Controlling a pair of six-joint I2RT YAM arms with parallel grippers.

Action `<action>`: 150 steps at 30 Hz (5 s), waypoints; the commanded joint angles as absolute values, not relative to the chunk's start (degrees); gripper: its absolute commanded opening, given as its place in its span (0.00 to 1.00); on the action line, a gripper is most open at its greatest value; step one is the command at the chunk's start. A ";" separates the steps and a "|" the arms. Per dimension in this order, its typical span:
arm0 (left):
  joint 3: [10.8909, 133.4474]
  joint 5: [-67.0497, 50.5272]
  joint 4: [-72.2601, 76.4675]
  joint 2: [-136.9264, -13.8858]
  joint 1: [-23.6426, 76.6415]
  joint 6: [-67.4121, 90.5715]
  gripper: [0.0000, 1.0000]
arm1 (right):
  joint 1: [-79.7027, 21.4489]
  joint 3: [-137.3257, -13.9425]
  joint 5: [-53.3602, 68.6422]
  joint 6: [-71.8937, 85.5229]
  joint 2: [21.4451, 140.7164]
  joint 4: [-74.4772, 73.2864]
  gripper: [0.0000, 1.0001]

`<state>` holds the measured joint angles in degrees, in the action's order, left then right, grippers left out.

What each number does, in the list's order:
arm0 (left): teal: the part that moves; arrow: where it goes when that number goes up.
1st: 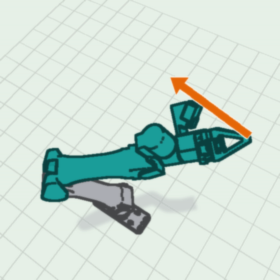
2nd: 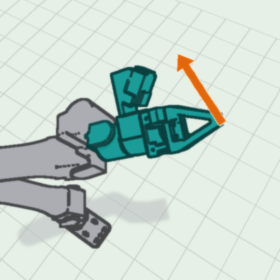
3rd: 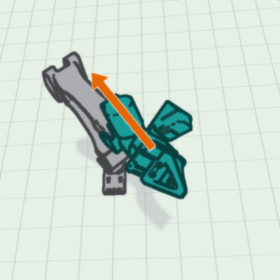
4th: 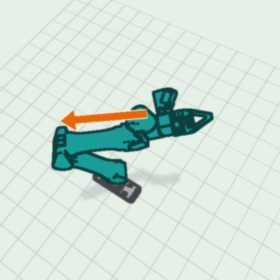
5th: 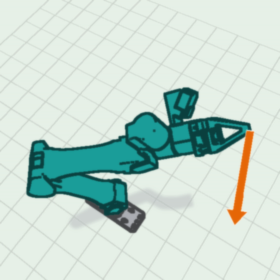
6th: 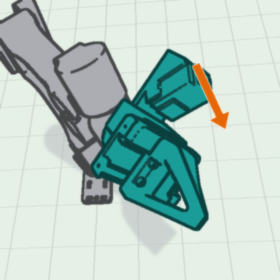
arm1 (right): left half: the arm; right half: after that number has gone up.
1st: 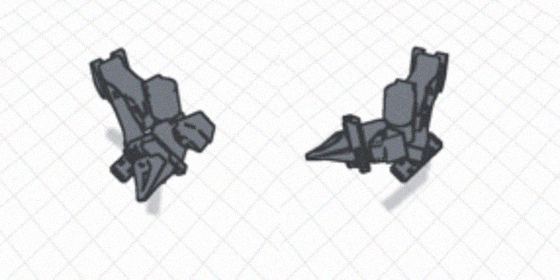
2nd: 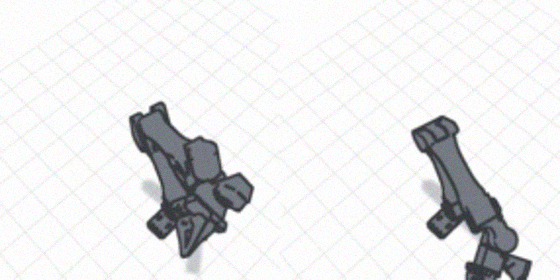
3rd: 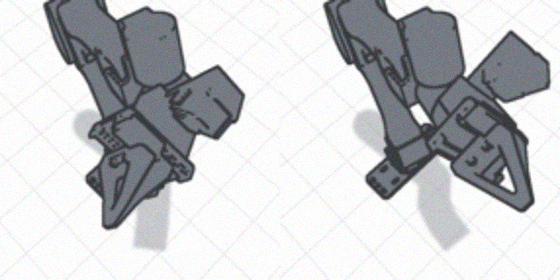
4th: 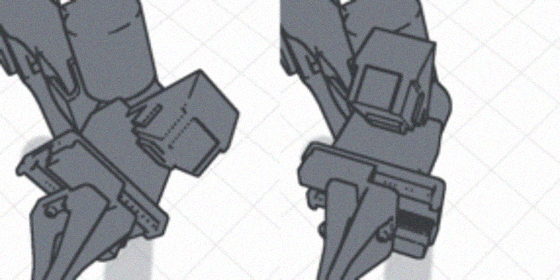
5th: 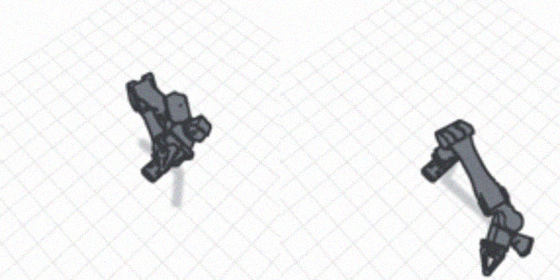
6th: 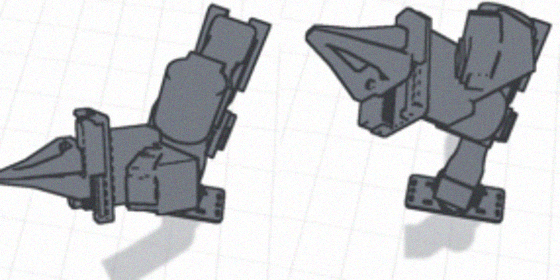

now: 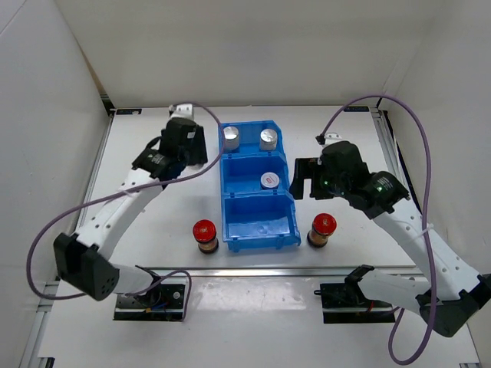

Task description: Organize the condiment bottles

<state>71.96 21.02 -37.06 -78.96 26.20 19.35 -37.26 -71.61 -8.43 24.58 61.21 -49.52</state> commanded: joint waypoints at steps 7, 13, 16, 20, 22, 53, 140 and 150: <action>84.90 16.35 -28.84 -81.29 34.18 17.93 0.23 | -37.44 -70.14 -11.69 23.38 60.73 -51.76 1.00; 85.43 15.82 -27.16 -90.43 36.21 20.74 0.23 | -37.44 -70.66 -13.09 23.38 57.58 -55.10 1.00; 85.43 15.82 -26.63 -94.38 37.35 20.74 0.23 | -37.44 -70.66 -13.62 23.38 55.65 -56.51 1.00; 86.04 16.34 -26.63 -98.61 39.02 21.27 0.23 | -37.44 -69.35 -14.15 23.38 54.41 -57.04 1.00; 86.04 16.35 -26.63 -100.53 39.02 22.41 0.23 | -37.44 -68.74 -14.93 24.60 54.40 -58.44 1.00; 92.36 22.76 -37.26 -106.80 39.55 24.09 1.00 | -37.44 -58.72 -17.50 42.10 60.91 -65.13 1.00; 57.22 10.98 -53.96 -60.12 46.75 37.61 1.00 | -53.44 -79.81 -26.28 33.40 74.28 -55.28 1.00; 56.07 17.75 -60.82 -59.50 47.37 44.30 1.00 | -53.44 -72.77 -27.51 33.93 67.41 -55.28 1.00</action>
<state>55.35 14.46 -57.54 -60.64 47.09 41.58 -53.60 -73.76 -25.80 34.02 68.25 -54.57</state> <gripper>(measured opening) 0.998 0.998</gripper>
